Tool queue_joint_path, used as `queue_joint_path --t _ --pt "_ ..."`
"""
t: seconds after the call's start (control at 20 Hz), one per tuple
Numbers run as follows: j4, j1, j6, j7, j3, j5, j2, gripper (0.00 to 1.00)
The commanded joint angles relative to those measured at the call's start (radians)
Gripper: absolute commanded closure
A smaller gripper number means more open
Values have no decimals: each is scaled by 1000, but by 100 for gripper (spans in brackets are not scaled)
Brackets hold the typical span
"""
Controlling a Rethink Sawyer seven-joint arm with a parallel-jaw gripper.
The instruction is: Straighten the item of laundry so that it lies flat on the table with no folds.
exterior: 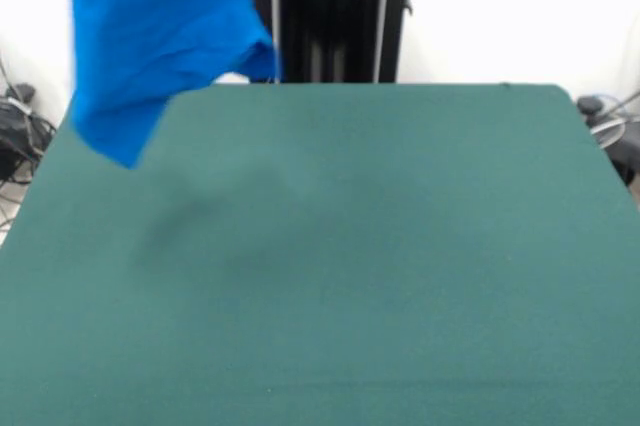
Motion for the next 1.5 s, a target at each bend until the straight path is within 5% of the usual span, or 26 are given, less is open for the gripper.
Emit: queue_joint_path --t 0.05,0.2,0.3,0.9,1.5 --pt "273 45 80 66 -129 -173 -55 100" --pt "231 80 163 127 -172 -276 -74 100" --pt "247 78 175 112 -176 -248 -91 100" --pt "207 166 243 276 -234 -390 -107 100" --pt "191 202 367 248 -283 -397 -173 100"
